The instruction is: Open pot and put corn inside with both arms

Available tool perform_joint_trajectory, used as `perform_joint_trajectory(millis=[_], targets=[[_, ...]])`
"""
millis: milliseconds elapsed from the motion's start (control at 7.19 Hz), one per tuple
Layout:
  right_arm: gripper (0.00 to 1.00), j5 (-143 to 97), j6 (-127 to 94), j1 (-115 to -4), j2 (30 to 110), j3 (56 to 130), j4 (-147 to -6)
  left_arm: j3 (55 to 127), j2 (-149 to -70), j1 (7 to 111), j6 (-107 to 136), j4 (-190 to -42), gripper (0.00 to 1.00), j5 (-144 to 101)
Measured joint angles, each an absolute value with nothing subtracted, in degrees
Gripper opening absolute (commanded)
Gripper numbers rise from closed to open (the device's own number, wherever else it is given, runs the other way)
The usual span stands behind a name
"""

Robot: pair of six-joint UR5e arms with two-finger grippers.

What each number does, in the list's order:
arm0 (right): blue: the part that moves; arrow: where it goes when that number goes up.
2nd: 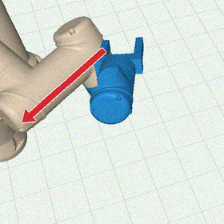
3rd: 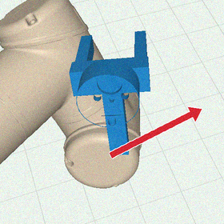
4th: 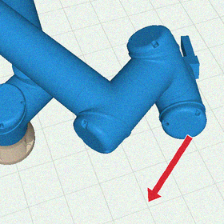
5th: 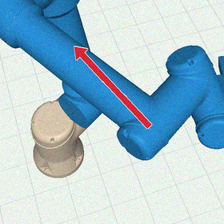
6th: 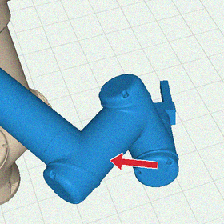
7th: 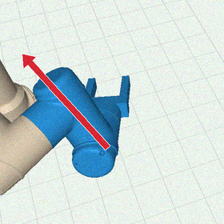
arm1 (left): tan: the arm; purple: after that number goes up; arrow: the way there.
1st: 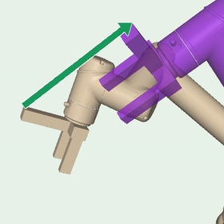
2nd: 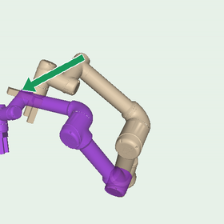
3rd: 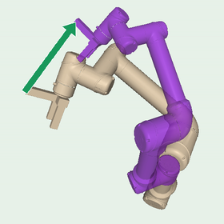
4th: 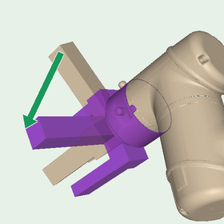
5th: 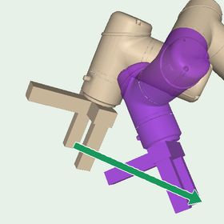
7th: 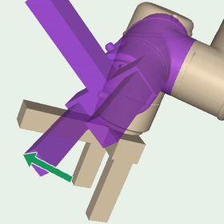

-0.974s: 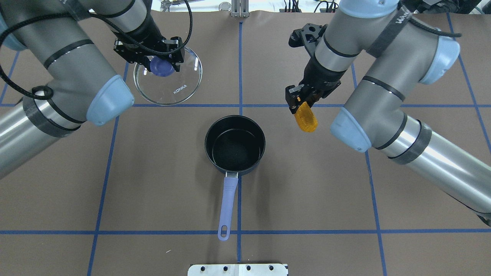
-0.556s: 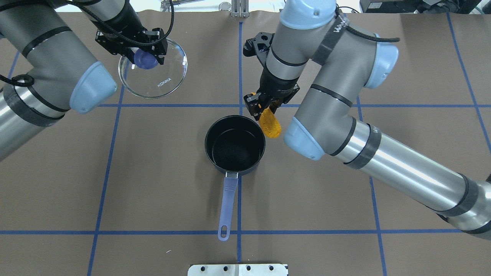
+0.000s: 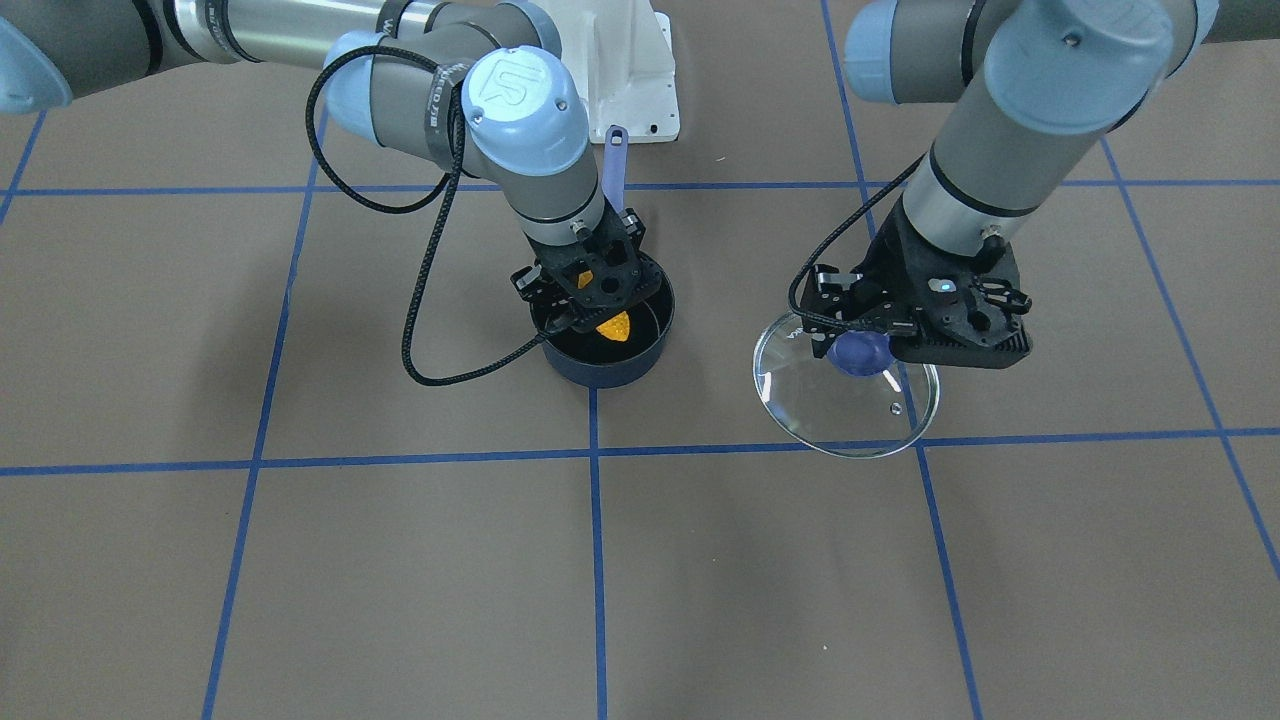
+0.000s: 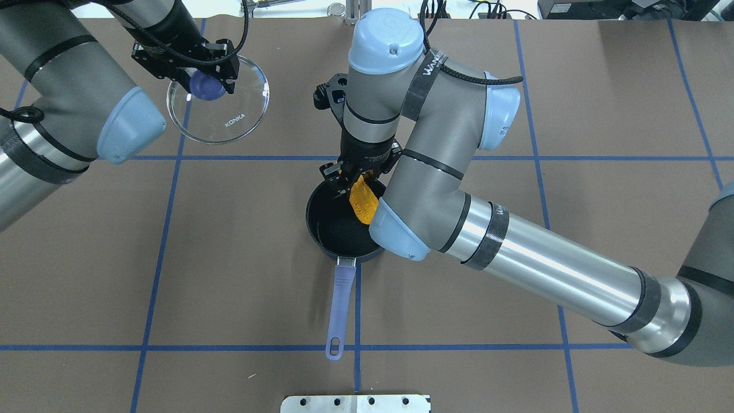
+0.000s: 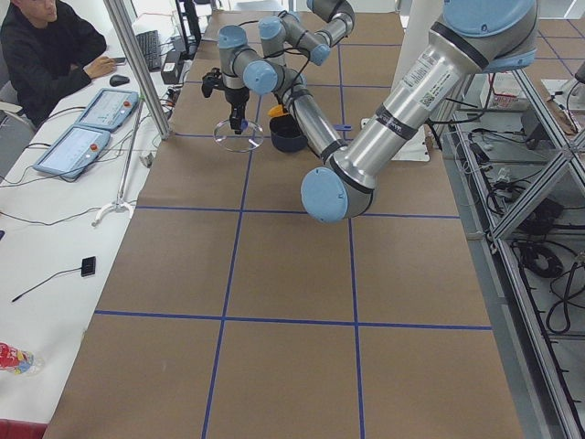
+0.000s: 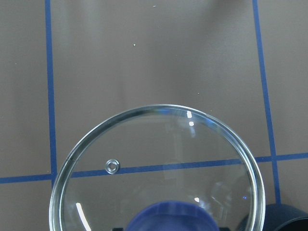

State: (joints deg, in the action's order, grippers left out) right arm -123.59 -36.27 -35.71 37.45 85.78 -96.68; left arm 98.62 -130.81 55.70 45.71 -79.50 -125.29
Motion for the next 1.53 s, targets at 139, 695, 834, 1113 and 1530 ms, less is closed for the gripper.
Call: perform_joint_trajectory(millis=[139, 695, 834, 1113, 1530], targets=[[0.22, -122.88, -36.22, -34.74, 37.41, 85.5, -96.68, 98.5, -130.79, 55.75, 45.71, -79.55, 0.6, -125.32], [1.0, -121.67, -35.63, -33.03, 37.81, 85.35, -96.68, 98.44, -130.78, 56.05, 45.7, -79.69, 0.6, -125.33], [1.0, -121.14, -35.61, -32.7, 37.85, 85.34, -96.68, 98.44, -130.78, 56.16, 45.7, -79.71, 0.6, -125.33], [1.0, -120.75, -35.6, -32.6, 37.91, 85.49, -96.66, 98.44, -130.78, 56.24, 45.7, -79.71, 0.6, -125.33], [1.0, -121.26, -35.54, -34.63, 38.26, 87.0, -96.57, 98.44, -130.94, 56.25, 45.7, -79.72, 0.61, -125.39]])
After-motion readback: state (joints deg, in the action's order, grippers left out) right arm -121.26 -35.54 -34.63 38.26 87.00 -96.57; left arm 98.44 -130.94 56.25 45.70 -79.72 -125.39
